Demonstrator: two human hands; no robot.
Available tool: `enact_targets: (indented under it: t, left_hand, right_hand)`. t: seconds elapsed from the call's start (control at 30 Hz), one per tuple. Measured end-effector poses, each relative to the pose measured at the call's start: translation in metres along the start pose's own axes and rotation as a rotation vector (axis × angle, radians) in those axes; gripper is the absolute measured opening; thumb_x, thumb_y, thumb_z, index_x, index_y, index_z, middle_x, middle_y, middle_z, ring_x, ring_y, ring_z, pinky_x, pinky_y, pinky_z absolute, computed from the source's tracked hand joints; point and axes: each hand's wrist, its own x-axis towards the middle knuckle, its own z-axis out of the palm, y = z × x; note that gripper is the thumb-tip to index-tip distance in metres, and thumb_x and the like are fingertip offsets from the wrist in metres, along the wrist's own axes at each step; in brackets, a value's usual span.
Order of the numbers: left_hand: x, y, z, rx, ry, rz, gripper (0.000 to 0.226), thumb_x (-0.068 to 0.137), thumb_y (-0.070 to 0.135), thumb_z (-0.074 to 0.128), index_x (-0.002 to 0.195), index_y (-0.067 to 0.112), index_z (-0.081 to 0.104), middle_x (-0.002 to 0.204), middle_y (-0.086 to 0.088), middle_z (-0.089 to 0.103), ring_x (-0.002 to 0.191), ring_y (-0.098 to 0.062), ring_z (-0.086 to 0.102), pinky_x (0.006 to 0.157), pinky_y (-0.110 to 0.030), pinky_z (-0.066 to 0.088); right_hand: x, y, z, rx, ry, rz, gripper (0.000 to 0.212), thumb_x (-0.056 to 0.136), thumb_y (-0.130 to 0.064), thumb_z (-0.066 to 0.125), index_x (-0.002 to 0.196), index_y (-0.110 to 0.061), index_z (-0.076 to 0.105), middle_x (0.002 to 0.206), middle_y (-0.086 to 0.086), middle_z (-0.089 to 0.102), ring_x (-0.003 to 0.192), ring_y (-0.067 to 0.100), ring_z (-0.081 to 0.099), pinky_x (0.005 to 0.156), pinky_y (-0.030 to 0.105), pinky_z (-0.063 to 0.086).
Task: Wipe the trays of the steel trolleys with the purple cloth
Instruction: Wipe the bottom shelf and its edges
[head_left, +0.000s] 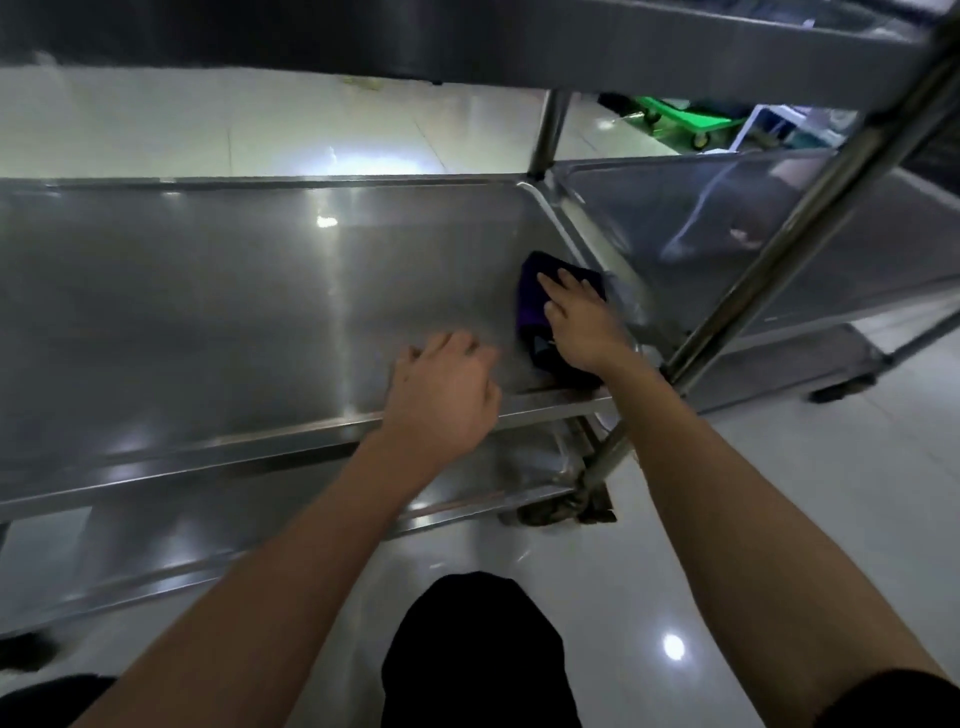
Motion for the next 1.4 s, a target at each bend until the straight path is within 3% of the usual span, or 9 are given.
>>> enact_targets:
  t: [0.1,0.37,0.53,0.77,0.87,1.13,1.27,1.4]
  left_hand:
    - [0.007,0.013,0.012,0.051,-0.023,-0.016,0.033,0.091,0.038,0.042,0.111,0.028,0.066,0.119,0.002,0.059,0.114,-0.024,0.052,0.089,-0.046,0.04]
    - [0.004,0.005,0.012,-0.069,0.005,-0.009,0.037,0.093,0.037,0.042,0.119,0.033,0.068,0.125,0.008,0.059,0.119,-0.019,0.051,0.098,-0.042,0.038]
    - [-0.013,-0.032,-0.01,-0.021,0.107,-0.028,0.041,0.088,0.035,0.039,0.112,0.021,0.069,0.13,-0.002,0.06,0.136,-0.023,0.043,0.102,-0.043,0.037]
    - [-0.048,-0.132,-0.042,0.068,0.093,-0.311,0.03,0.092,0.033,0.048,0.11,0.023,0.07,0.12,-0.003,0.064,0.115,-0.029,0.053,0.092,-0.045,0.044]
    - [-0.068,-0.17,-0.047,0.108,0.091,-0.38,0.031,0.093,0.034,0.045,0.103,0.023,0.072,0.115,-0.002,0.065,0.108,-0.029,0.055,0.088,-0.044,0.044]
    - [-0.093,-0.201,-0.047,0.073,0.088,-0.328,0.036,0.09,0.031,0.043,0.108,0.02,0.072,0.11,0.001,0.065,0.102,-0.023,0.058,0.084,-0.039,0.046]
    - [-0.097,-0.201,-0.048,0.04,0.107,-0.306,0.044,0.092,0.032,0.039,0.12,0.02,0.069,0.116,0.0,0.064,0.111,-0.022,0.057,0.091,-0.039,0.042]
    - [-0.092,-0.193,-0.047,0.058,0.094,-0.314,0.046,0.091,0.036,0.033,0.117,0.02,0.067,0.122,0.0,0.061,0.114,-0.023,0.055,0.095,-0.041,0.042]
  right_hand:
    - [-0.005,0.03,-0.009,-0.015,0.041,0.045,0.048,0.108,-0.029,0.027,0.156,-0.033,0.025,0.166,-0.004,0.014,0.152,0.027,0.009,0.121,0.043,0.012]
    - [-0.003,0.026,-0.004,-0.028,0.076,0.067,0.049,0.107,-0.031,0.027,0.156,-0.035,0.023,0.166,-0.005,0.014,0.153,0.026,0.007,0.121,0.044,0.01]
    - [0.004,0.003,-0.001,-0.032,0.033,0.053,0.05,0.108,-0.032,0.026,0.157,-0.029,0.022,0.166,-0.001,0.012,0.152,0.031,0.01,0.122,0.044,0.011]
    - [0.042,-0.091,0.037,-0.06,-0.046,-0.089,0.05,0.108,-0.029,0.024,0.157,-0.026,0.02,0.166,0.002,0.009,0.151,0.035,0.012,0.123,0.046,0.013]
    - [0.05,-0.152,0.06,-0.057,-0.062,-0.165,0.05,0.107,-0.033,0.025,0.157,-0.032,0.021,0.166,-0.003,0.011,0.151,0.034,0.012,0.121,0.047,0.017]
    - [0.041,-0.321,0.124,-0.044,-0.203,-0.481,0.05,0.106,-0.036,0.023,0.155,-0.04,0.02,0.166,-0.009,0.009,0.152,0.029,0.008,0.12,0.044,0.013]
    - [0.047,-0.327,0.123,0.019,-0.264,-0.518,0.049,0.107,-0.035,0.026,0.155,-0.039,0.022,0.166,-0.009,0.009,0.153,0.025,0.006,0.122,0.038,0.01]
    - [0.049,-0.306,0.114,0.025,-0.221,-0.491,0.048,0.107,-0.034,0.026,0.155,-0.036,0.023,0.166,-0.007,0.01,0.153,0.026,0.008,0.123,0.039,0.012]
